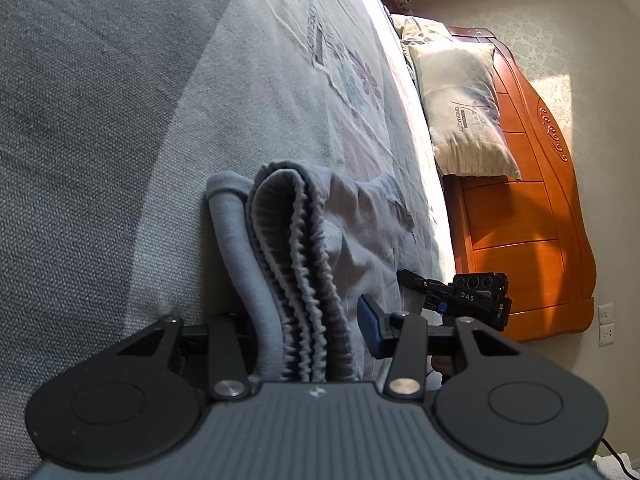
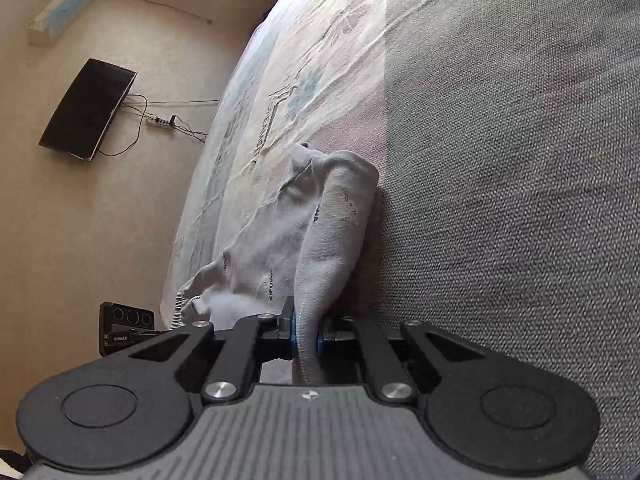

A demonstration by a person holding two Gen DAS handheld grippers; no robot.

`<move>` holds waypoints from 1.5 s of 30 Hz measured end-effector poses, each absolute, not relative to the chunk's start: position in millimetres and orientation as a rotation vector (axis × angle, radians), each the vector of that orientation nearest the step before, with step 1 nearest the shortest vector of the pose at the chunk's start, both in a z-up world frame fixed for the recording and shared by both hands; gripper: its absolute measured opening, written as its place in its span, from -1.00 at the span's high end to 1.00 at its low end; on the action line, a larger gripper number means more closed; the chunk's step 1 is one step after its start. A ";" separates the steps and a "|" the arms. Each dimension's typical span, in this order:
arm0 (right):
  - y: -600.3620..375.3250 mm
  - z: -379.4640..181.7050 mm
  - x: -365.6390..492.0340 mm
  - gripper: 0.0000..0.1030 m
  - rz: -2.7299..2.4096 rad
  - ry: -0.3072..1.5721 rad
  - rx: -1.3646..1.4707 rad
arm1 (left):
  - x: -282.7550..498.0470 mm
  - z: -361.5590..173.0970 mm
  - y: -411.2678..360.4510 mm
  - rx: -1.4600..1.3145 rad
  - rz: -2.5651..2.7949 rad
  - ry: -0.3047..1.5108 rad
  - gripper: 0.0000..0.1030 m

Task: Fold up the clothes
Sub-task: 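Lift the waistband with the left gripper while the right gripper lifts the leg hem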

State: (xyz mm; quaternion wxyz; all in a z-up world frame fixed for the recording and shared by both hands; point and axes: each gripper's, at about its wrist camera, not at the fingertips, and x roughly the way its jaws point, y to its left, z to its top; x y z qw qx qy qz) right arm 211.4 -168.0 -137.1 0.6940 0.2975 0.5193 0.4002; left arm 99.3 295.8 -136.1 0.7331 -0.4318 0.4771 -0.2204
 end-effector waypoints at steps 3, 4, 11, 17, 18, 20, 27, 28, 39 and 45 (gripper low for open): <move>-159.9 -125.1 205.6 0.84 0.856 1.144 0.595 | 94.3 -136.3 295.0 -0.968 -0.468 1.025 0.12; -158.7 -122.8 204.4 0.83 0.840 1.146 0.592 | 92.8 -136.5 294.9 -0.980 -0.457 1.022 0.12; -152.8 -120.1 199.3 0.83 0.802 1.126 0.587 | 93.1 -129.9 290.2 -0.931 -0.394 1.039 0.50; -150.9 -110.3 192.4 0.80 0.795 1.095 0.588 | 93.4 -115.8 282.9 -0.888 -0.363 1.035 0.51; -151.0 -106.7 190.7 0.80 0.798 1.086 0.586 | 93.9 -112.0 282.2 -0.888 -0.364 1.027 0.51; -153.5 -96.2 187.4 0.80 0.819 1.058 0.591 | 94.4 -101.0 280.4 -0.874 -0.385 1.002 0.51; -161.6 -54.5 173.3 0.82 0.874 0.949 0.568 | 105.1 -63.0 264.1 -0.794 -0.434 0.958 0.51; -164.4 -49.3 171.3 0.82 0.879 0.933 0.569 | 107.6 -57.7 259.4 -0.782 -0.441 0.953 0.51; -239.8 -11.4 139.3 0.81 0.796 0.785 0.566 | 144.5 -17.5 177.2 -0.649 -0.550 0.958 0.51; -311.7 1.0 114.7 0.81 0.691 0.707 0.571 | 174.3 -10.5 87.0 -0.558 -0.645 0.999 0.51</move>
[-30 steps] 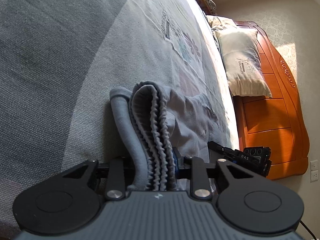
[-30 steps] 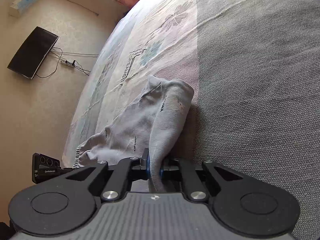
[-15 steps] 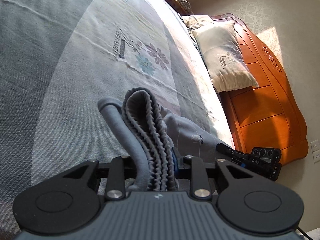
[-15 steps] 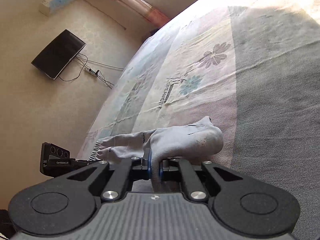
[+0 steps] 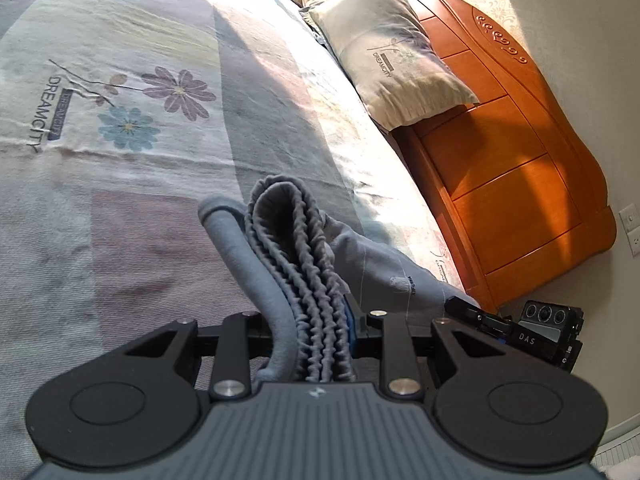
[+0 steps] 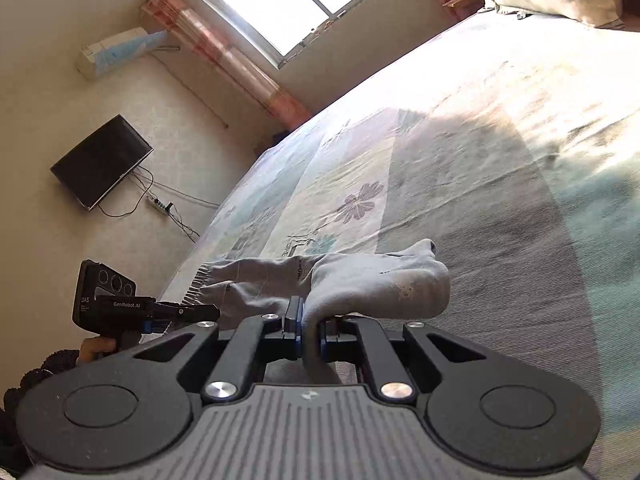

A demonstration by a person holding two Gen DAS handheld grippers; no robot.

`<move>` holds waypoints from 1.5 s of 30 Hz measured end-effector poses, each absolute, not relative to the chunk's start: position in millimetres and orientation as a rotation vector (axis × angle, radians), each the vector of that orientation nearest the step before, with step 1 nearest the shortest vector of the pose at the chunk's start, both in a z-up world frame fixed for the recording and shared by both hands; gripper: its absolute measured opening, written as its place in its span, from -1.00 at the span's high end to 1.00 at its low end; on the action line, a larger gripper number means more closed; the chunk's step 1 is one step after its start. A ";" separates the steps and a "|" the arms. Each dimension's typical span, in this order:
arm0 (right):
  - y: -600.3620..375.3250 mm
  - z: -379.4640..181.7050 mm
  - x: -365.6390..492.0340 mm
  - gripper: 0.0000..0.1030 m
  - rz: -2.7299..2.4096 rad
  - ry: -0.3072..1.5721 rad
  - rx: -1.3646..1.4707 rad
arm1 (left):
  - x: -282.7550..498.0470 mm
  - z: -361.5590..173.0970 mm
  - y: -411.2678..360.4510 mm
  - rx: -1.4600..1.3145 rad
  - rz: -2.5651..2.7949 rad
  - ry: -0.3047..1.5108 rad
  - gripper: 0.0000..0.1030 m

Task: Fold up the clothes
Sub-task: 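Lift the waistband with the left gripper while the right gripper lifts the leg hem, then lower the pants onto the bed and open both grippers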

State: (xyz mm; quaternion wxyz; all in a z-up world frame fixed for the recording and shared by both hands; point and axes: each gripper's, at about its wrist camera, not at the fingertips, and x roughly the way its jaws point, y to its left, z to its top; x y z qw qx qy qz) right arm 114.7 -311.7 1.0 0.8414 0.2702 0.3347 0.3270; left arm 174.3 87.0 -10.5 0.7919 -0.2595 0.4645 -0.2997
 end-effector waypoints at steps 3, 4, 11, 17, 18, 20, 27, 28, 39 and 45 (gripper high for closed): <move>-351.6 -0.1 102.9 0.80 0.635 0.672 0.599 | 200.9 -6.5 34.3 -0.521 -0.691 1.022 0.51; -364.3 -1.0 99.7 0.80 0.614 0.663 0.604 | 209.6 -5.4 16.0 -0.508 -0.706 1.030 0.51; -449.9 -7.6 86.5 0.80 0.454 0.594 0.631 | 275.2 5.3 -121.5 -0.358 -0.832 1.080 0.52; -512.7 -12.1 85.5 0.80 0.313 0.526 0.635 | 339.6 14.7 -237.0 -0.241 -0.904 1.084 0.53; -520.6 -14.5 85.5 0.80 0.289 0.513 0.639 | 349.6 16.0 -255.8 -0.223 -0.913 1.081 0.54; -532.7 -20.2 86.3 0.79 0.248 0.494 0.654 | 369.1 17.7 -292.9 -0.177 -0.930 1.081 0.54; -539.6 -39.8 94.9 0.79 0.130 0.481 0.627 | 415.6 19.7 -403.0 -0.011 -0.976 1.075 0.54; -538.4 -42.8 96.7 0.79 0.119 0.482 0.621 | 421.1 17.6 -419.1 0.009 -0.982 1.078 0.54; -540.6 -70.9 86.5 0.72 0.065 0.495 0.666 | 446.6 -24.3 -457.3 0.070 -0.904 1.113 0.40; -544.7 -82.6 74.6 0.10 0.058 0.510 0.707 | 462.1 -4.1 -430.8 0.074 -0.777 1.034 0.13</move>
